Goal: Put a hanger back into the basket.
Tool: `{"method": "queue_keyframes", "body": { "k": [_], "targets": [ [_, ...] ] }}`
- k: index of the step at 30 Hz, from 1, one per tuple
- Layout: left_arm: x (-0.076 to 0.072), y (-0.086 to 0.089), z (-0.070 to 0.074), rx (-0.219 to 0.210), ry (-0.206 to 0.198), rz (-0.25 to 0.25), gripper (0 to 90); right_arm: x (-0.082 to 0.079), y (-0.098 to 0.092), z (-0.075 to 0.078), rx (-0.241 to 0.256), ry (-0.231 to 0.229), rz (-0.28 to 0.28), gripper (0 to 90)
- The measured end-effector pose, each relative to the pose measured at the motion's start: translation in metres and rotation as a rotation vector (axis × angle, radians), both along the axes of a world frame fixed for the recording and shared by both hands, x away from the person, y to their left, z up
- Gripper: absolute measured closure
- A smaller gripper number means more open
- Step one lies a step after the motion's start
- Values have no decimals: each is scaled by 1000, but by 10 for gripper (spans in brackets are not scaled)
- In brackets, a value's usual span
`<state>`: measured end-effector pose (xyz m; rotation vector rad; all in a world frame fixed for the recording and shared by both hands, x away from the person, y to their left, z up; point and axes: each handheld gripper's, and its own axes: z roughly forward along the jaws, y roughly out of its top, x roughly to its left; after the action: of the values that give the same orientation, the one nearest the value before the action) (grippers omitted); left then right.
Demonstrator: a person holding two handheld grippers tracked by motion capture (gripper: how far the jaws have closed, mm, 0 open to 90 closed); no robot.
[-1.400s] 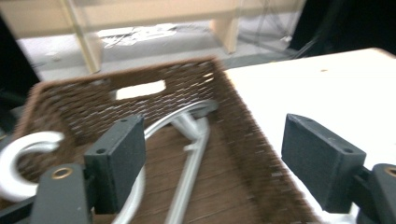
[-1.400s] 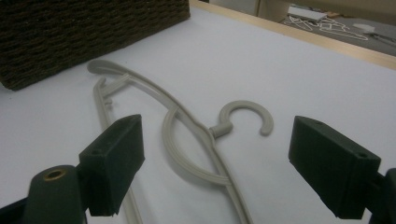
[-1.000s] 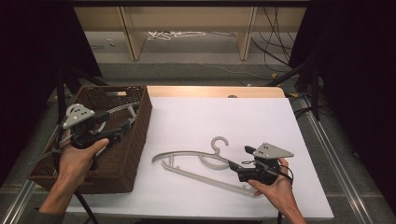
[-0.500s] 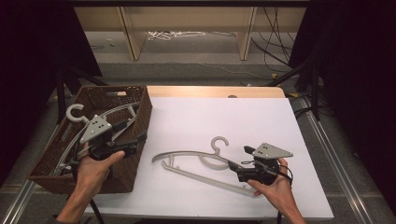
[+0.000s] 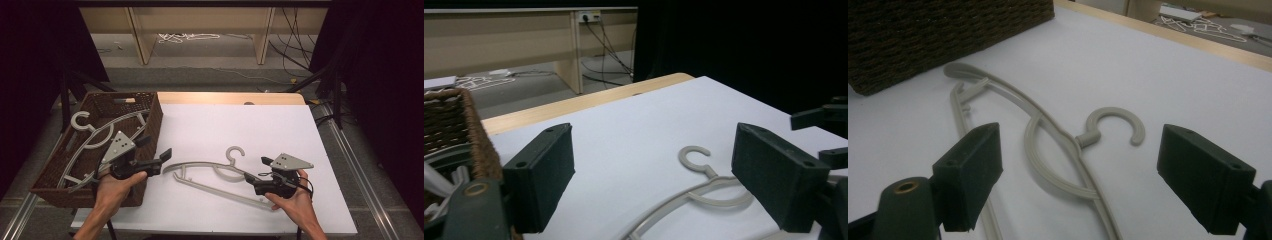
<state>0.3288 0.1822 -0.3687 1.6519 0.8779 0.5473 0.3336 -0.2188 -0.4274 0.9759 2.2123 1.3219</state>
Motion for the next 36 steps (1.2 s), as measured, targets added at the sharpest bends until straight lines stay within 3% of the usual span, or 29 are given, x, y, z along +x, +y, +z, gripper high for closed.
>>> {"method": "queue_keyframes", "body": {
  "k": [11, 17, 23, 32, 36],
  "targets": [
    [-7, -5, -23, 15, -12, -58, 168, 1, 0, -4, 2, 15, 1, 189],
    [-12, -5, -34, 2, -16, -62, 162, 2, 1, -6, 3, 18, 3, 187],
    [-15, -10, -47, 27, -19, -63, 163, 1, 0, -8, 6, 21, 7, 179],
    [-15, -5, -63, 36, 22, -52, 164, -1, 0, -10, 5, 23, 5, 171],
    [-18, -3, -67, 41, 36, -45, 164, -1, -1, -11, -20, 39, 7, 171]
  ]
}}
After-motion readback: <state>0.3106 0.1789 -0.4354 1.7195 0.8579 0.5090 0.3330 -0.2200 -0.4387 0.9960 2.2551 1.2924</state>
